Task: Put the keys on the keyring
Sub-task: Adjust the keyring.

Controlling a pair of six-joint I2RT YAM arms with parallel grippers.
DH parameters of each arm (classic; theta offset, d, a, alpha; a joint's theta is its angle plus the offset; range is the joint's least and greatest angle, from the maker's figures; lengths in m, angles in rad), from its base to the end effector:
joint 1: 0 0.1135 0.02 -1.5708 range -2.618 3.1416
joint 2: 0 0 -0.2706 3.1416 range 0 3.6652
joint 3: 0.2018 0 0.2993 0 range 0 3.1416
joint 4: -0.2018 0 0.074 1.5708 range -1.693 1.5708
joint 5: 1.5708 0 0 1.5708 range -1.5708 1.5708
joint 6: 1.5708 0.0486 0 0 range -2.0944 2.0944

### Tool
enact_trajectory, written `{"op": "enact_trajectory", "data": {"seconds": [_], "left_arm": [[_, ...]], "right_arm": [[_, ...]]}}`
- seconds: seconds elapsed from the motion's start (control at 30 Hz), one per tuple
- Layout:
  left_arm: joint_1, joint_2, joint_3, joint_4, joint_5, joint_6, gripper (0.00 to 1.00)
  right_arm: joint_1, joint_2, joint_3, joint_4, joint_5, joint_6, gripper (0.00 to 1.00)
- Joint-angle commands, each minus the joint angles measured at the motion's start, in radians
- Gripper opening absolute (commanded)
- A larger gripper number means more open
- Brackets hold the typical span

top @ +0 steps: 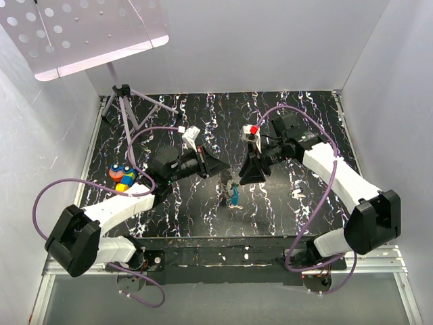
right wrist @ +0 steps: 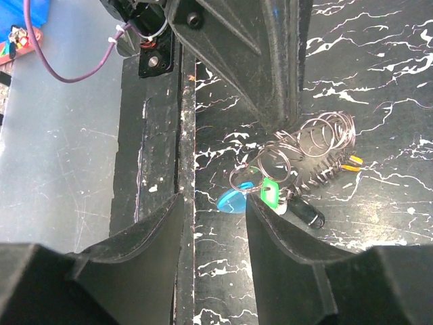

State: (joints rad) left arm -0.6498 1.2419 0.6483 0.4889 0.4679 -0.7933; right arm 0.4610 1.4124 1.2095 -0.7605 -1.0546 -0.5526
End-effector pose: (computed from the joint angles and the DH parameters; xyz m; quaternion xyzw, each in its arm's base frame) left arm 0.2463 -0.2147 0.2430 0.1029 0.7322 -0.5593 0.3749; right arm 0.2790 0.1858 0.2999 -0.5318 0.6479 0.4678 0.2801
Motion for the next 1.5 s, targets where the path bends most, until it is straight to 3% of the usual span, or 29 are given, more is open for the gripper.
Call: {"op": "enact_trajectory", "data": {"seconds": [0.0, 0.17, 0.57, 0.9, 1.47], "left_arm": [[0.004, -0.01, 0.06, 0.017, 0.023, 0.023, 0.0], [0.004, 0.001, 0.083, -0.016, 0.089, 0.101, 0.0], [0.004, 0.019, 0.102, -0.019, 0.169, 0.155, 0.0], [0.004, 0.011, 0.091, 0.011, 0.192, 0.146, 0.0], [0.007, -0.024, 0.06, 0.046, 0.155, 0.131, 0.0]], "right_arm": [[0.008, -0.001, 0.044, 0.012, 0.04, 0.006, 0.5], [-0.025, 0.043, 0.128, -0.049, 0.005, -0.016, 0.53], [-0.009, 0.154, 0.3, -0.309, -0.114, -0.297, 0.57], [0.018, 0.214, 0.32, -0.298, -0.07, -0.276, 0.55], [0.021, 0.169, 0.251, -0.278, -0.071, -0.274, 0.46]]}}
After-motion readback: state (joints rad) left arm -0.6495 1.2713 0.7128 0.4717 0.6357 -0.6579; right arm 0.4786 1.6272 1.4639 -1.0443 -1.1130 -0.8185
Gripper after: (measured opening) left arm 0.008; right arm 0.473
